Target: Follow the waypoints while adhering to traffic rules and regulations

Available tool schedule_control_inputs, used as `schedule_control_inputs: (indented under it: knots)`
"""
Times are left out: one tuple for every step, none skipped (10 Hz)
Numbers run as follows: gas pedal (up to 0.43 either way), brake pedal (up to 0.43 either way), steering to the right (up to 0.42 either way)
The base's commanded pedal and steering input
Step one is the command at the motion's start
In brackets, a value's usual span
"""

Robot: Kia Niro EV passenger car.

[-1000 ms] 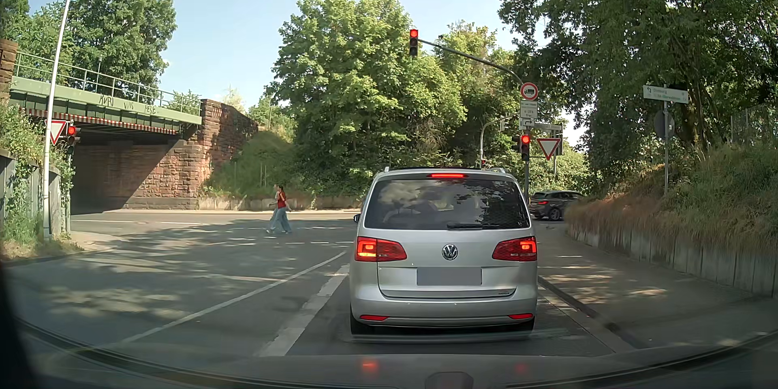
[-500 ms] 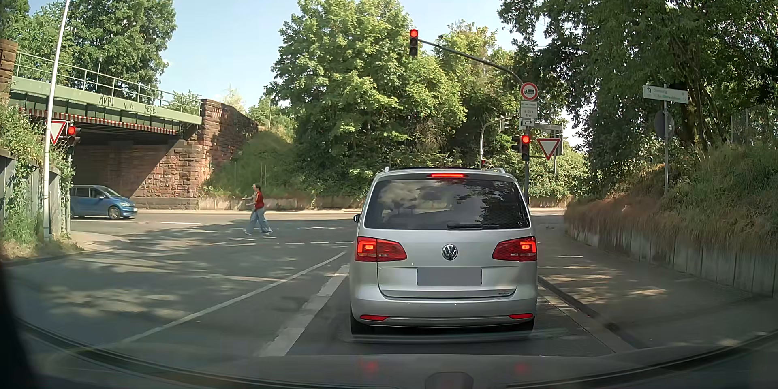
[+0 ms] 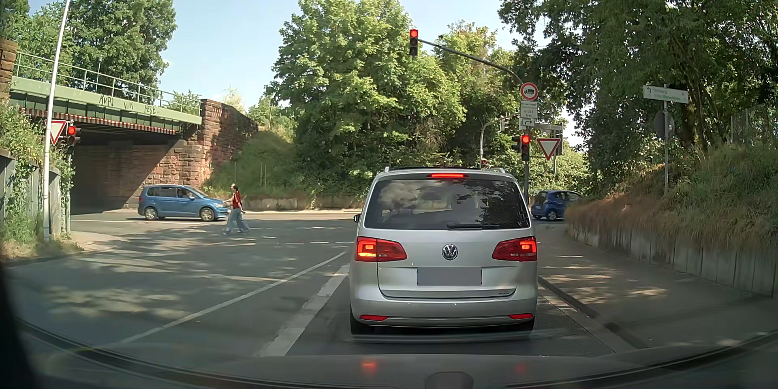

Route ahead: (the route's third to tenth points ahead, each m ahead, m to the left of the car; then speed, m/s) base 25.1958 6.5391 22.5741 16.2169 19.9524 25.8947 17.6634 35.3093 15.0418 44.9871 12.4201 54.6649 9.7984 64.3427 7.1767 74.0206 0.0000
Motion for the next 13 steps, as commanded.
schedule_control_inputs:
  knots:
    - [0.0,0.207,0.005]
    - [0.0,0.207,0.005]
    - [0.0,0.207,0.005]
    - [0.0,0.207,0.005]
    - [0.0,0.207,0.005]
    - [0.0,0.207,0.005]
    - [0.0,0.207,0.005]
    - [0.0,0.207,0.005]
    - [0.0,0.207,0.005]
    - [0.0,0.207,0.005]
    - [0.0,0.207,0.005]
    - [0.0,0.207,0.005]
    - [0.0,0.207,0.005]
